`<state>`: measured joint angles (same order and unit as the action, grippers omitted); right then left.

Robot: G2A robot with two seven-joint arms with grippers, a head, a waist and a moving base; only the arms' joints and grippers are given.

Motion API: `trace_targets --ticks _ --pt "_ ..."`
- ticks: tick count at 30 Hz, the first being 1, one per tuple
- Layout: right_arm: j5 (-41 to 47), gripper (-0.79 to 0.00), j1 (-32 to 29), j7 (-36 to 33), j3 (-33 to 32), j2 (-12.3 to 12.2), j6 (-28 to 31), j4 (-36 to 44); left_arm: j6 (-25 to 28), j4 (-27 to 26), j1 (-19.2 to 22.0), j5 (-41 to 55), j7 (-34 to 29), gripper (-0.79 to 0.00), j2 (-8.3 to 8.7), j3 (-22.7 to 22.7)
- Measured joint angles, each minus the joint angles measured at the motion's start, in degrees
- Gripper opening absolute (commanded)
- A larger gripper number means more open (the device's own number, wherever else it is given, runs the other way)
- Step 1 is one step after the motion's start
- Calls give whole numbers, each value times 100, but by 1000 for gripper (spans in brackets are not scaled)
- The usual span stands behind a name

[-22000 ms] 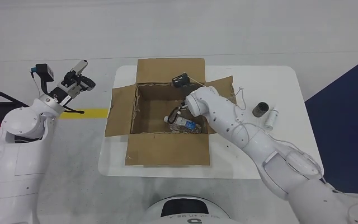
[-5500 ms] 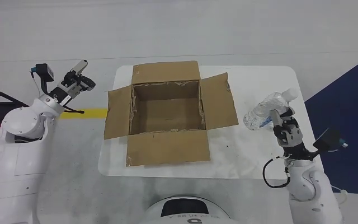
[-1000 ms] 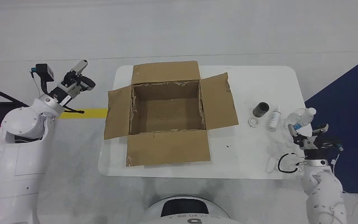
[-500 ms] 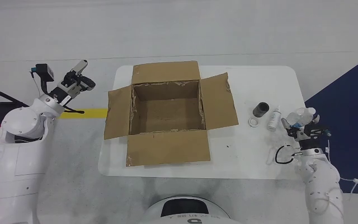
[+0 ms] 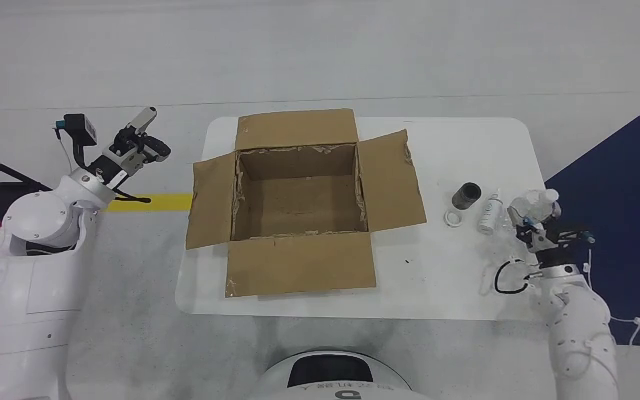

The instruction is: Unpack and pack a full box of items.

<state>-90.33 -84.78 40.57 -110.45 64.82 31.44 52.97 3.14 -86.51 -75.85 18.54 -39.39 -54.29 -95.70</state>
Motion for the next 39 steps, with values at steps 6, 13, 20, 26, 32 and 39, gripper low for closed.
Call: trace_targets --ticks 6,13,20,26,32,39 --pt "29 -785 73 15 23 -53 159 -126 0 0 0 0 0 0 0 0" --pt "434 -785 5 446 -175 -133 635 -251 0 0 0 0 0 0 0 0" --pt "1362 -785 -195 821 -422 -153 1268 -224 0 0 0 0 0 0 0 0" --pt "1578 -785 -308 697 -490 -165 1406 -122 0 0 0 0 0 0 0 0" --pt "1574 -785 -306 701 -488 -165 1404 -124 0 0 0 0 0 0 0 0" --pt "2690 -785 -104 373 -133 -17 2031 95 0 0 0 0 0 0 0 0"
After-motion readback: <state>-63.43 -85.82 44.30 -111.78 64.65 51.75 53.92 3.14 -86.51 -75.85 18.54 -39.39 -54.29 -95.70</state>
